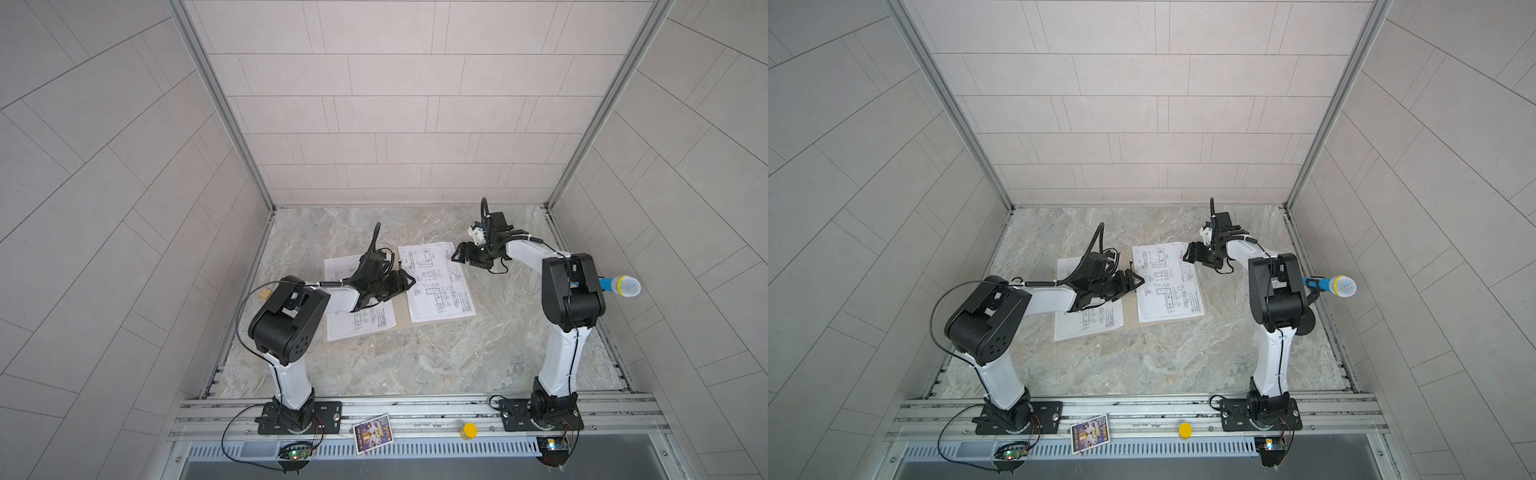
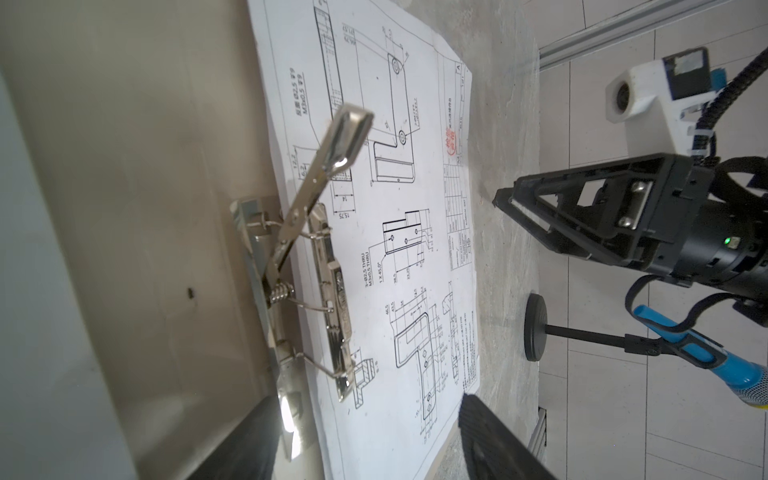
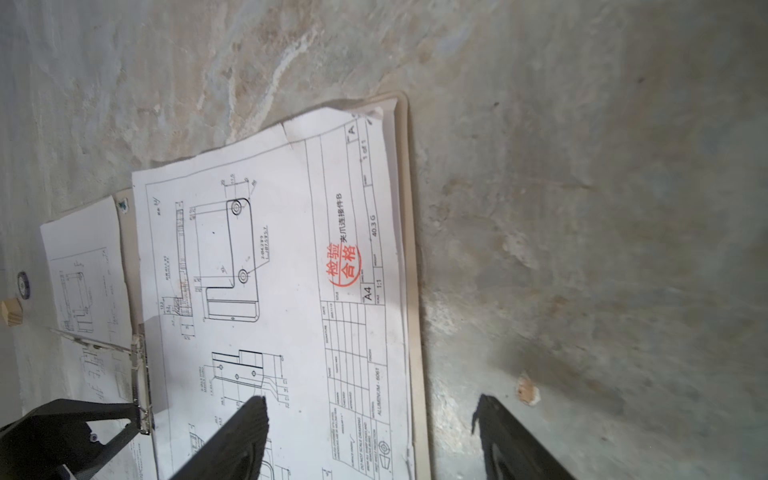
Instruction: Put the files into the folder
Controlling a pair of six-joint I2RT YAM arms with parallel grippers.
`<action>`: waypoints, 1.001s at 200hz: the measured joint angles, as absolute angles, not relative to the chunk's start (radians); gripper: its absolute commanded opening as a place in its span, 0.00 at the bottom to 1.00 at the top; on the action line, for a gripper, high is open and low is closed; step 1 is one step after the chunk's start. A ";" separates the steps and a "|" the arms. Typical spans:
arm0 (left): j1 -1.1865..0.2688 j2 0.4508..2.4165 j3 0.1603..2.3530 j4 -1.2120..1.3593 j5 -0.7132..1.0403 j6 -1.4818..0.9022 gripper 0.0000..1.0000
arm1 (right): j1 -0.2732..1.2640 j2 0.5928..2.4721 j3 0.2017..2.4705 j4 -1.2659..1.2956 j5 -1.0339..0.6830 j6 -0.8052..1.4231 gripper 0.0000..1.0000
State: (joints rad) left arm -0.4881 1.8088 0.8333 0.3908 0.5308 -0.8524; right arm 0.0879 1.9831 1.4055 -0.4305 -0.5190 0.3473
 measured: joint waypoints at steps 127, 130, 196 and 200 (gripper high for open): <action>-0.398 1.725 0.849 0.335 0.524 -0.843 0.60 | 0.167 1.956 1.427 -0.400 -0.555 0.401 0.72; -0.393 1.724 0.849 0.332 0.524 -0.843 0.57 | 0.170 1.956 1.429 -0.399 -0.557 0.403 0.72; -0.338 1.801 0.901 0.284 0.543 -0.843 0.23 | 0.260 1.998 1.556 -0.362 -0.592 0.480 0.64; -0.337 1.804 0.903 0.284 0.544 -0.848 0.21 | 0.267 2.004 1.563 -0.359 -0.596 0.485 0.63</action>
